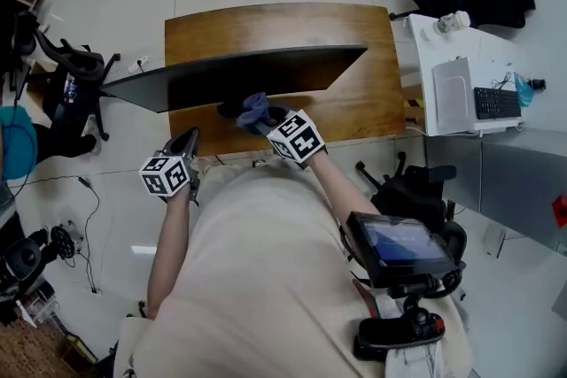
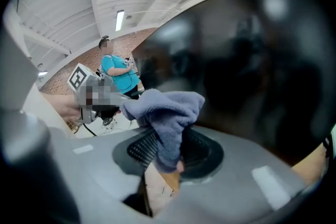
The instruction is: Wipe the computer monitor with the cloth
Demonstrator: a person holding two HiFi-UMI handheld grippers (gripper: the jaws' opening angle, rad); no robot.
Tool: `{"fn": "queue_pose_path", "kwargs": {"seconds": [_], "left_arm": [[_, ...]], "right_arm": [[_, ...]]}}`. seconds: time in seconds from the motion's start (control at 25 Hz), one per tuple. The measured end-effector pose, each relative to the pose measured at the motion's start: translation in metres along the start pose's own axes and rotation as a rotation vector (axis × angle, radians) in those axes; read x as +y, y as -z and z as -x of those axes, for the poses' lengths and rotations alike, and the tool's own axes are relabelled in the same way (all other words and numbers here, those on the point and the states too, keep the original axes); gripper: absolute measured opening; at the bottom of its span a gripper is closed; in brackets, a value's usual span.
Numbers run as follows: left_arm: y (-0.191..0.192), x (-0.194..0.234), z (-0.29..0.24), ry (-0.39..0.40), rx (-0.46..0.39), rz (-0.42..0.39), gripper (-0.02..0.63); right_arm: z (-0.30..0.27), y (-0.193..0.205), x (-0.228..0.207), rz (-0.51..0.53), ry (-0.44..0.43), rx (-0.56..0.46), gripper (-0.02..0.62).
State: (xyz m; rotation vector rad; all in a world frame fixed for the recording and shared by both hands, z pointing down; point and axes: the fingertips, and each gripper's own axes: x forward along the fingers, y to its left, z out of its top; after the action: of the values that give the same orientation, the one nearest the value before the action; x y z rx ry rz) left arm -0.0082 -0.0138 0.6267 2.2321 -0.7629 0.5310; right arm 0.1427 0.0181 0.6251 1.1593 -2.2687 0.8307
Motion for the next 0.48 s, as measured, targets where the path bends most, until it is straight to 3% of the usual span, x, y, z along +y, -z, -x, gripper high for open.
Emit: {"fn": "queue_pose_path", "kwargs": {"seconds": [0.48], "left_arm": [[-0.004, -0.001, -0.002, -0.008, -0.024, 0.002, -0.002]], "right_arm": [[0.019, 0.012, -0.013, -0.024, 0.027, -0.055, 0.109]]}}
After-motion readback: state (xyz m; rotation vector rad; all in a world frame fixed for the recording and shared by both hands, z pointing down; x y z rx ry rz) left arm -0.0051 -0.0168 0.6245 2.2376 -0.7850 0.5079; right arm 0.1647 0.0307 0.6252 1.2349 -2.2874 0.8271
